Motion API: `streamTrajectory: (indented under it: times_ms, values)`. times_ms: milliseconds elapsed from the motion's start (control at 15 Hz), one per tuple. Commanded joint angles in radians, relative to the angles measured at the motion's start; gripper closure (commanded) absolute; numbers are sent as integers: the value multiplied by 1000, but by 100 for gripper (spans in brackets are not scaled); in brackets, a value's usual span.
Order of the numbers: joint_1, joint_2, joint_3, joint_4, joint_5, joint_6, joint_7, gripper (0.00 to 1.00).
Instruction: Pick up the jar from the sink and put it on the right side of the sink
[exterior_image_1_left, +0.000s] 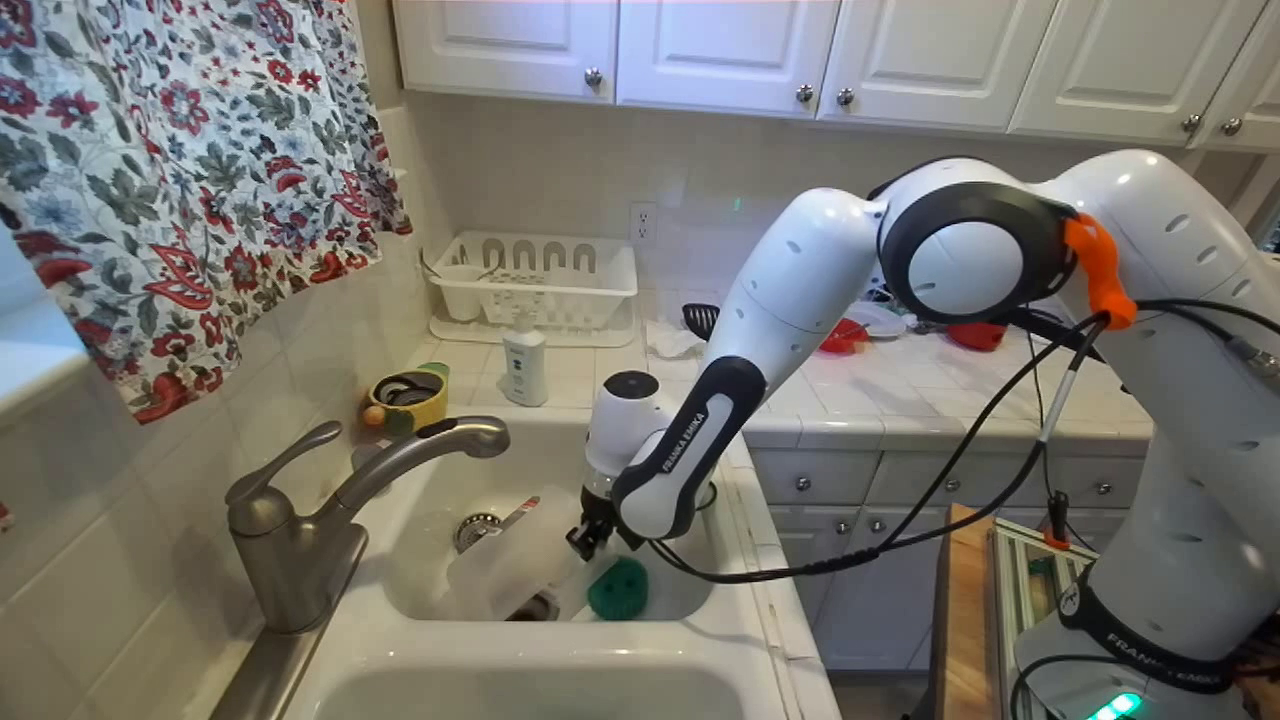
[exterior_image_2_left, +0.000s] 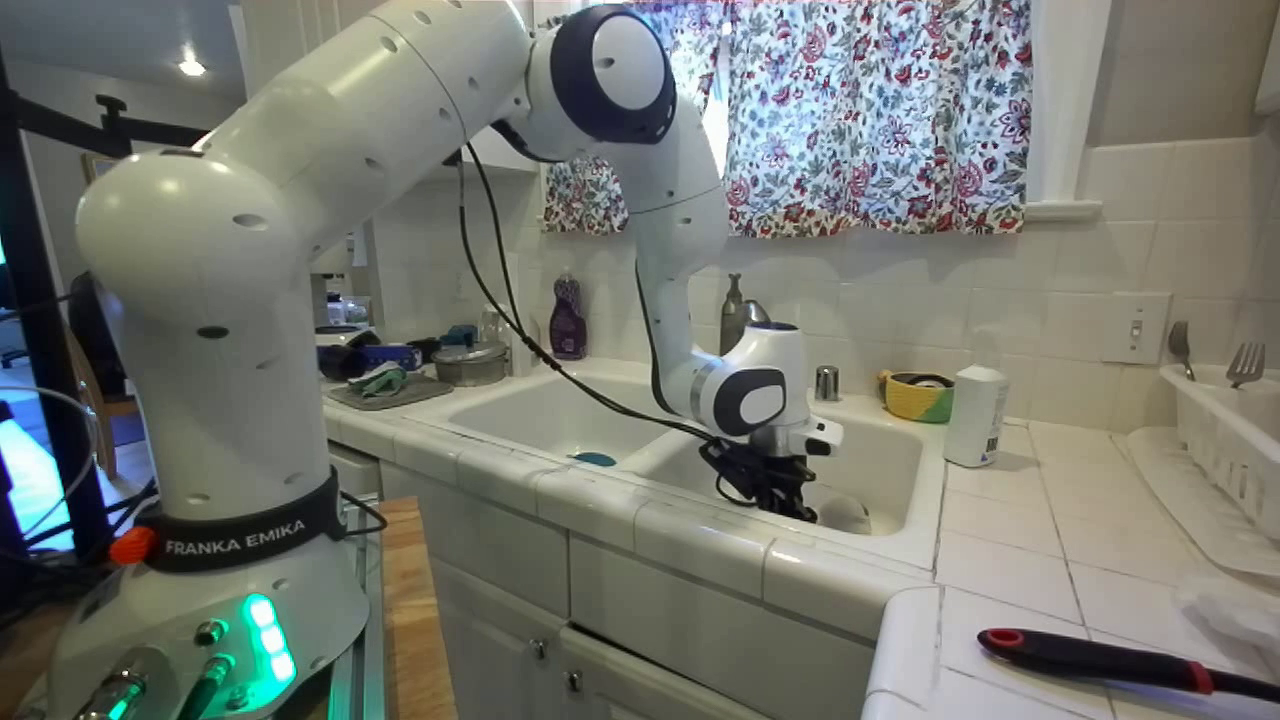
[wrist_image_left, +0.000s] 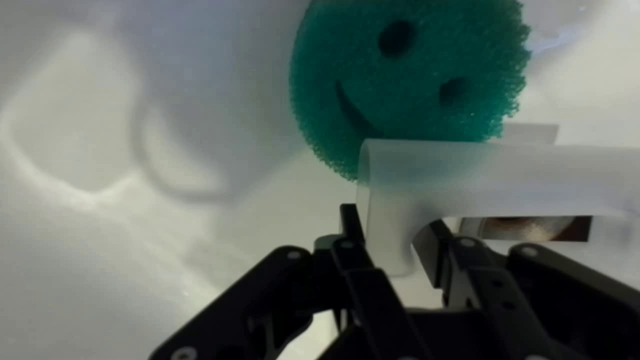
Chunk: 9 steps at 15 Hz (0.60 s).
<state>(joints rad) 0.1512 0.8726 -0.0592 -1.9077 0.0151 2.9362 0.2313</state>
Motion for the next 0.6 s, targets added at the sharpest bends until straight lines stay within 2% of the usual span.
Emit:
streamTrajectory:
  times_ms: [0, 333, 533]
  values:
    - [97, -77, -95, -61, -1, -37, 57, 92]
    - [228, -156, -216, -126, -32, -36, 114, 92]
    - [306, -215, -284, -162, -75, -130, 146, 92]
